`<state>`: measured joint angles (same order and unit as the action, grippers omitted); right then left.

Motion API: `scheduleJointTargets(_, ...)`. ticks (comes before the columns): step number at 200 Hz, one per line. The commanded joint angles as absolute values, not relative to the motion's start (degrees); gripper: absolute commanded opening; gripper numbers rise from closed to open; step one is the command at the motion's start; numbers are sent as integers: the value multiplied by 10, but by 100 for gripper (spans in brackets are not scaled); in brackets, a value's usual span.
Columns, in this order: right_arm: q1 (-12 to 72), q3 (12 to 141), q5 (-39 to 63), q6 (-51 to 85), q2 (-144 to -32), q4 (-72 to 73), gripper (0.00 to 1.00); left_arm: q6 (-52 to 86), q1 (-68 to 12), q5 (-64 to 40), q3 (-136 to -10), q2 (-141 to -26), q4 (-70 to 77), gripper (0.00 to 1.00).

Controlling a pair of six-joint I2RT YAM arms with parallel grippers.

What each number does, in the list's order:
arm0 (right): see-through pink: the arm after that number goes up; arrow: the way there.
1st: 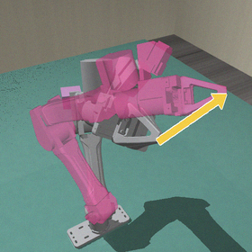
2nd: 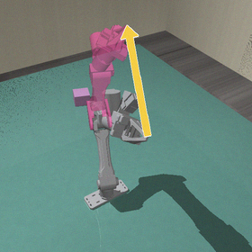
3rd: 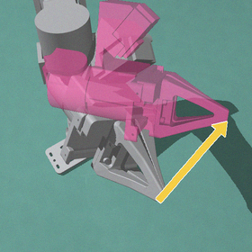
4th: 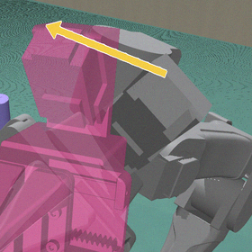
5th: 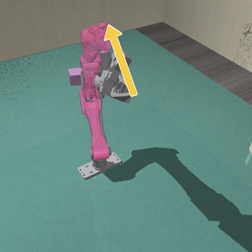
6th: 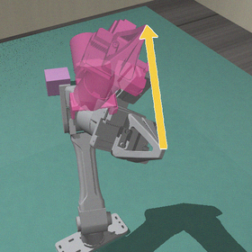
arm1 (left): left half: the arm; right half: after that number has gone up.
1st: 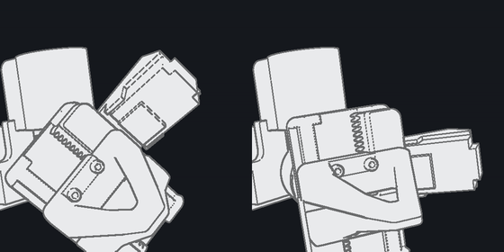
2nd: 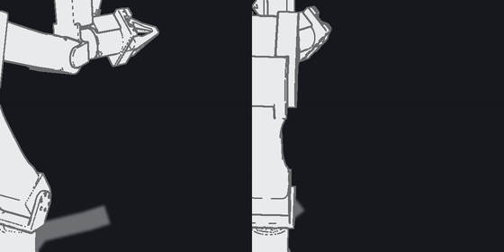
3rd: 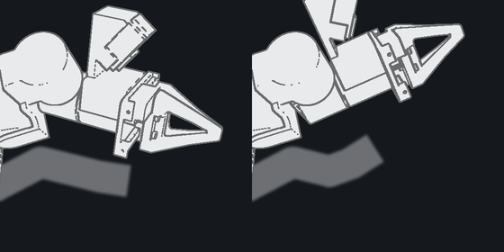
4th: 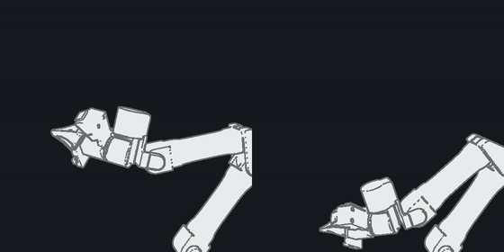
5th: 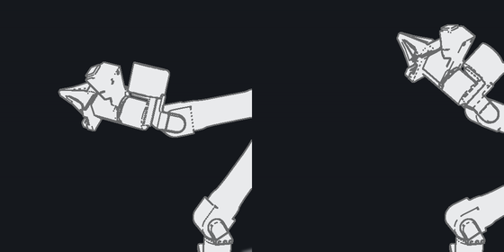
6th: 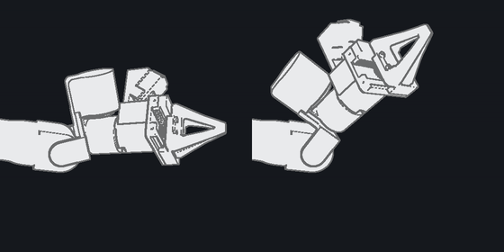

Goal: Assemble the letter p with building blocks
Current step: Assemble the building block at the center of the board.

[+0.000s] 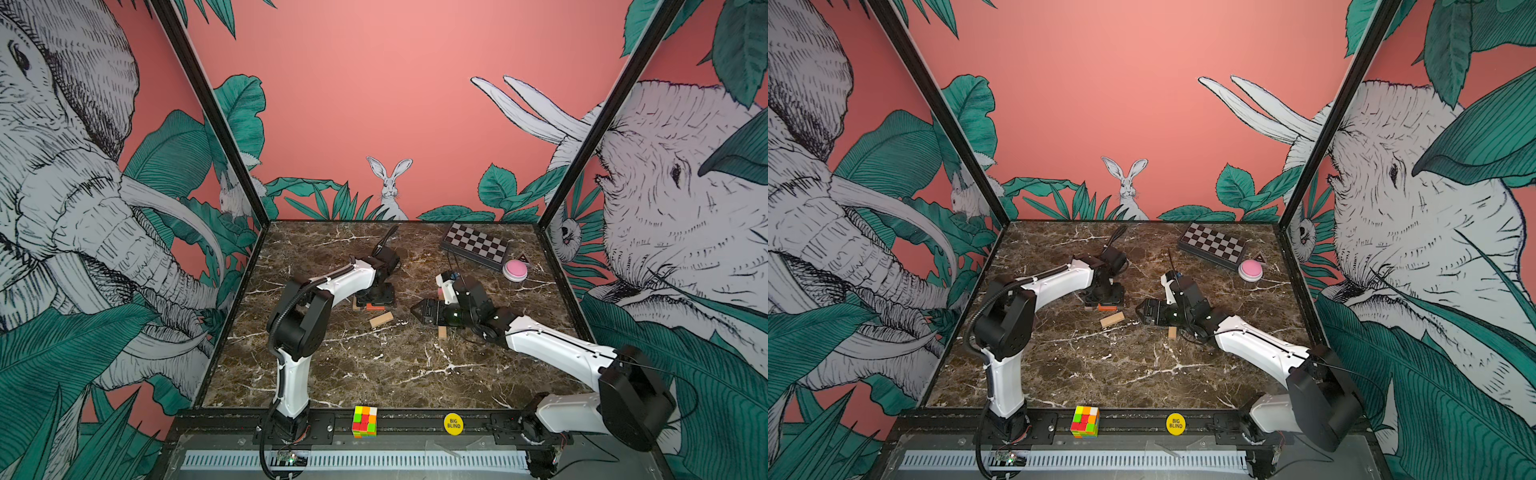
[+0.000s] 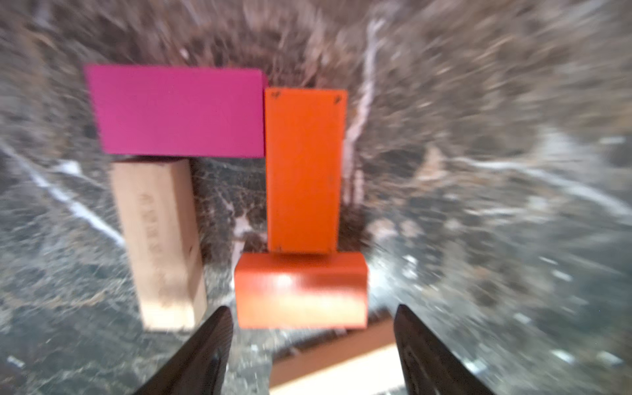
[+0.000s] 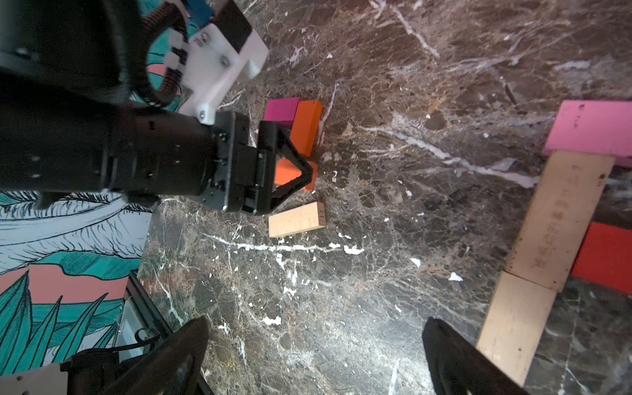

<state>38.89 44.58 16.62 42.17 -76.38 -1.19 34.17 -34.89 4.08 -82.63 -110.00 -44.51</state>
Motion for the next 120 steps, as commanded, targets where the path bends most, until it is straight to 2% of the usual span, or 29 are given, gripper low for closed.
scheduleJointTargets(1,388,472,154,418,-784,-15,98,356,-336,19,-822,-988,-457,76)
scheduleJointTargets(35,387,513,179,432,-841,5,98,381,-239,-82,-705,-867,-396,76)
scheduleJointTargets(59,392,543,206,455,-906,41,90,369,-155,-132,-639,-823,-381,77)
scheduleJointTargets(94,412,590,230,481,-1005,93,79,377,-57,-266,-555,-830,-291,71)
scheduleJointTargets(120,419,604,230,507,-1065,139,70,400,-18,-340,-534,-894,-229,69)
